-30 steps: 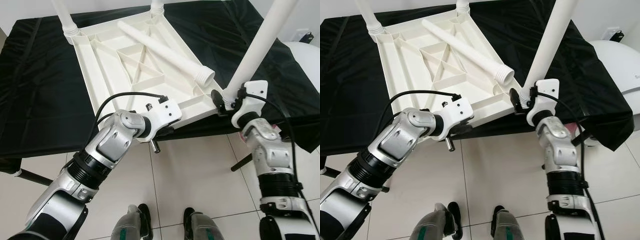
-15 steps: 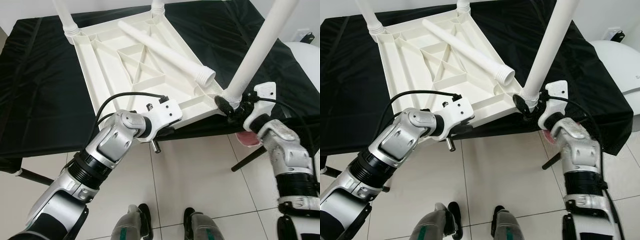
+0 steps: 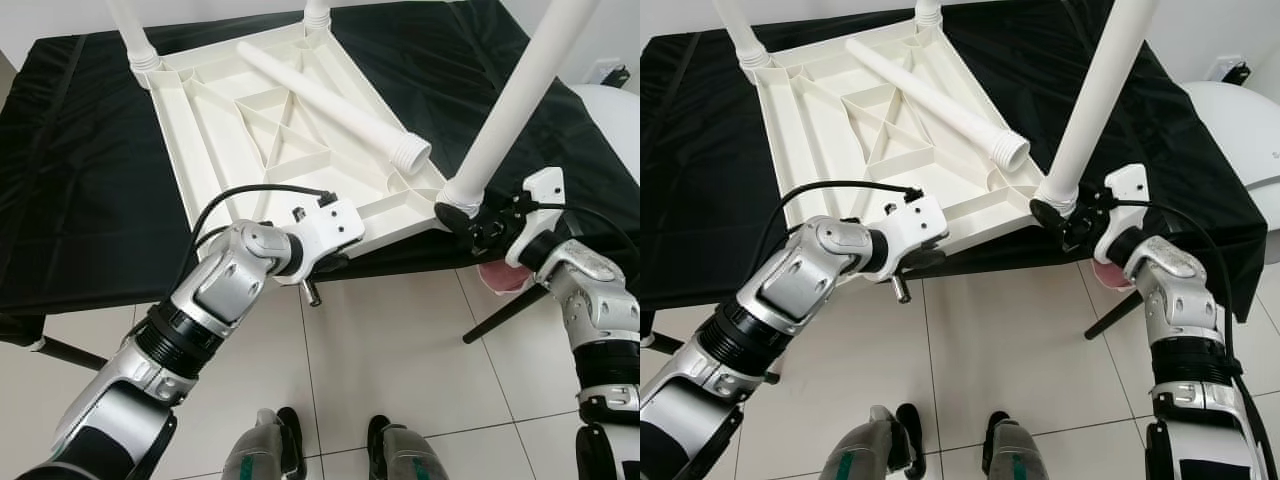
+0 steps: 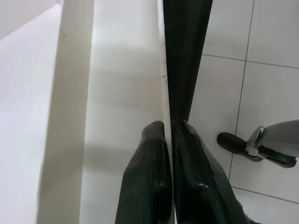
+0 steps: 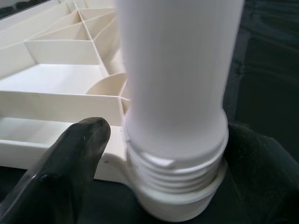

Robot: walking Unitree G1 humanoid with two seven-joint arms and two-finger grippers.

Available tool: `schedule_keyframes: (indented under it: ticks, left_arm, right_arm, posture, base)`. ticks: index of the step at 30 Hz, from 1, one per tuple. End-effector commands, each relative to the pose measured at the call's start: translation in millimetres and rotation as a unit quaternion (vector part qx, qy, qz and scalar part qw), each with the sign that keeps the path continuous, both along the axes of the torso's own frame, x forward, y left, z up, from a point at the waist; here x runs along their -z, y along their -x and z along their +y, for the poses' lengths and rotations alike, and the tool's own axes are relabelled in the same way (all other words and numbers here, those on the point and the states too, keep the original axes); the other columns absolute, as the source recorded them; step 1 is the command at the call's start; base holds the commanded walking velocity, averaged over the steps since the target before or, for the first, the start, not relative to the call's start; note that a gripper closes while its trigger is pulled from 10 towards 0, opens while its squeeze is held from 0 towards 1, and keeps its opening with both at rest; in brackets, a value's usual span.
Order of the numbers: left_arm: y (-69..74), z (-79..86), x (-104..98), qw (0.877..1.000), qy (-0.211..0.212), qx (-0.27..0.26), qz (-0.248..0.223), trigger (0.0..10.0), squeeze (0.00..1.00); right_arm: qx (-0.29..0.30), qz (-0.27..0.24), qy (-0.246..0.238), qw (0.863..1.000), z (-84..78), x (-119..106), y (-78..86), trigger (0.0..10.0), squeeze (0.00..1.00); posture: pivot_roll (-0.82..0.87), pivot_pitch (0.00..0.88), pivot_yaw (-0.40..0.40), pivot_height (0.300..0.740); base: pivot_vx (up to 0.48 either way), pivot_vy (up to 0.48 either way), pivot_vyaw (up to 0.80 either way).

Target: Building children table

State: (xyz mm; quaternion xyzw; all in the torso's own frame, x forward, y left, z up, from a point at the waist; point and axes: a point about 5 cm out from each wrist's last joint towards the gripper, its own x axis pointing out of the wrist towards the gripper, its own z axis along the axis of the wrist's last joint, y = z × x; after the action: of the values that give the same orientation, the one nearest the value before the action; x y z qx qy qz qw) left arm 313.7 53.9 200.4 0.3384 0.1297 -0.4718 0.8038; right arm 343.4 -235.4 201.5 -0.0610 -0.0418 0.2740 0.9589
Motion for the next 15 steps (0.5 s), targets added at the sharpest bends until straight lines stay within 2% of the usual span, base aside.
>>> schedule_keyframes:
  ticks: [1, 8, 15]
  left_arm:
    - [-2.7, 5.3, -10, 0.999, -0.003, -0.026, -0.043, 10.0, 0.0]
    - [-1.3, 5.3, -10, 0.999, -0.004, -0.024, -0.042, 10.0, 0.0]
    - [-1.8, 6.1, -10, 0.999, -0.005, -0.026, -0.042, 10.0, 0.0]
  right_arm:
    - [-0.007, -0.005, 0.014, 1.0, -1.6, -1, -0.7, 10.0, 0.0]
    - [-0.011, -0.026, 0.028, 0.999, -5.2, -9, -10.0, 10.0, 0.0]
    - [-0.017, -0.015, 0.031, 0.999, -5.6, -9, -14.5, 10.0, 0.0]
  posture:
    - [-0.12, 0.177, 0.066, 0.74]
    - [-0.11, 0.183, 0.07, 0.74]
    - [-0.11, 0.189, 0.067, 0.74]
  base:
    - [0.0, 0.0, 0.0]
    - [0.0, 0.0, 0.0]
    - [0.0, 0.0, 0.0]
